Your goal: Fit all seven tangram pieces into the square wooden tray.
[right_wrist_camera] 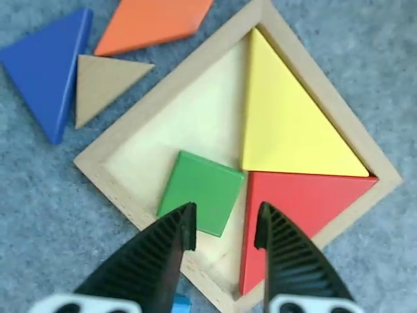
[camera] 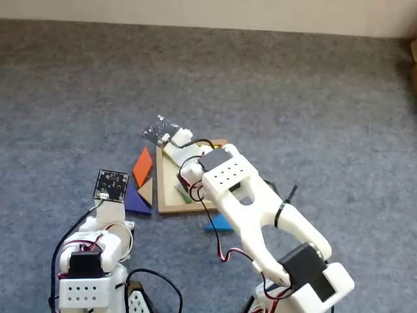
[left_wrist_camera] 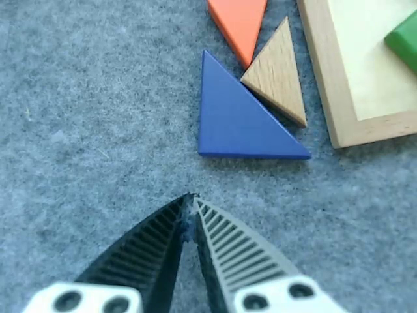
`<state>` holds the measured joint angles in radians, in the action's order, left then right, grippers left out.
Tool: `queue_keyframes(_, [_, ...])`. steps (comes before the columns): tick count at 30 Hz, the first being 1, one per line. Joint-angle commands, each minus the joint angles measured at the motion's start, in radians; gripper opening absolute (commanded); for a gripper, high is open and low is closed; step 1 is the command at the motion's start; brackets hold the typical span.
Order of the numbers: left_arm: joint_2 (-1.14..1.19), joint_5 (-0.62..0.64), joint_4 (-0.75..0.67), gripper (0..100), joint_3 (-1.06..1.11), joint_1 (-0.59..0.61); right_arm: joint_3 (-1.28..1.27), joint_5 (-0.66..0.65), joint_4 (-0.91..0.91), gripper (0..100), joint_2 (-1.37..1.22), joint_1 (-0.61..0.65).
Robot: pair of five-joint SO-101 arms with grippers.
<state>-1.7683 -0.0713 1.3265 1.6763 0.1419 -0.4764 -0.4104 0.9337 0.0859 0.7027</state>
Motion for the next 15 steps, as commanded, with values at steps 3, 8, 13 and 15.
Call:
queue_keyframes(3, [-0.051, 0.005, 0.006, 0, 0.019, -0.018, 0.062, -0.012, 0.131, 15.2, 0.054, 0.008])
queue_keyframes(8, [-0.051, 0.005, 0.006, 0, 0.019, -0.018, 0.062, -0.011, 0.294, 15.6, 0.054, 0.005])
queue_keyframes(13, [-0.051, 0.005, 0.006, 0, 0.019, -0.018, 0.056, -0.018, 0.340, 15.6, 0.054, 0.005])
queue_keyframes(15, [-0.051, 0.005, 0.006, 0, 0.019, -0.018, 0.053, -0.028, 0.349, 15.6, 0.053, 0.005])
